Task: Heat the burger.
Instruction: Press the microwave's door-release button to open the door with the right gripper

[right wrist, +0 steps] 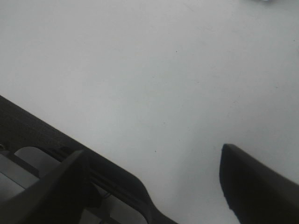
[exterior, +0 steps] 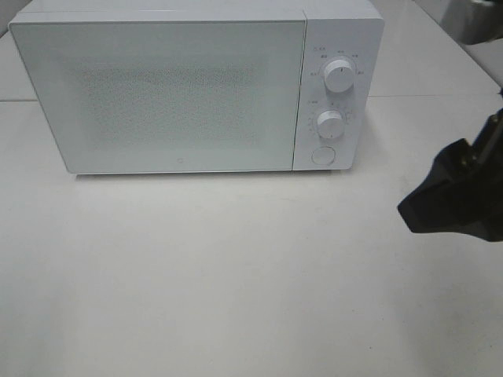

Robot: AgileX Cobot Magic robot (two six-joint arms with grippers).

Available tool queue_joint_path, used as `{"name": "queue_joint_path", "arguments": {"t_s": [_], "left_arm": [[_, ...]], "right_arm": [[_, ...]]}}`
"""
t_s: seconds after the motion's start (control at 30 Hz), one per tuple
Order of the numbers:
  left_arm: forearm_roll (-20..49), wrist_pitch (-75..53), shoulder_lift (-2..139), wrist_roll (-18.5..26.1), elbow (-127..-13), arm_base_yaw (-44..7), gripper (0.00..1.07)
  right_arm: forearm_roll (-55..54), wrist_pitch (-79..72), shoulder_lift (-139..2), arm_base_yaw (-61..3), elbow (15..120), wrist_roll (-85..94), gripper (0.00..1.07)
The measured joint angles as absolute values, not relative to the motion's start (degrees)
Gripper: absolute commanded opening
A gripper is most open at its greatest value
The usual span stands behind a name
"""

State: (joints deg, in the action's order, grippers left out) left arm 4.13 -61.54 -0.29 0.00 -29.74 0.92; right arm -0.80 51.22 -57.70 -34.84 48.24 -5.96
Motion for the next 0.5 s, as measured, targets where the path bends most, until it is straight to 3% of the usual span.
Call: {"name": "queue_joint_path", "arguments": {"t_s": [0.27,0.5], "left_arm": [[4.13,-61.54,-0.29,0.00,-29.74,0.92,1.00],[4.13,-61.54,-0.29,0.00,-29.74,0.92,1.00]], "right_arm": [[-0.74,54.37,-47.90,-34.43,47.10,-4.76,0.75],[-0.80,55.86,-36.96,-22.92,42.74,-4.53,0.75]]}}
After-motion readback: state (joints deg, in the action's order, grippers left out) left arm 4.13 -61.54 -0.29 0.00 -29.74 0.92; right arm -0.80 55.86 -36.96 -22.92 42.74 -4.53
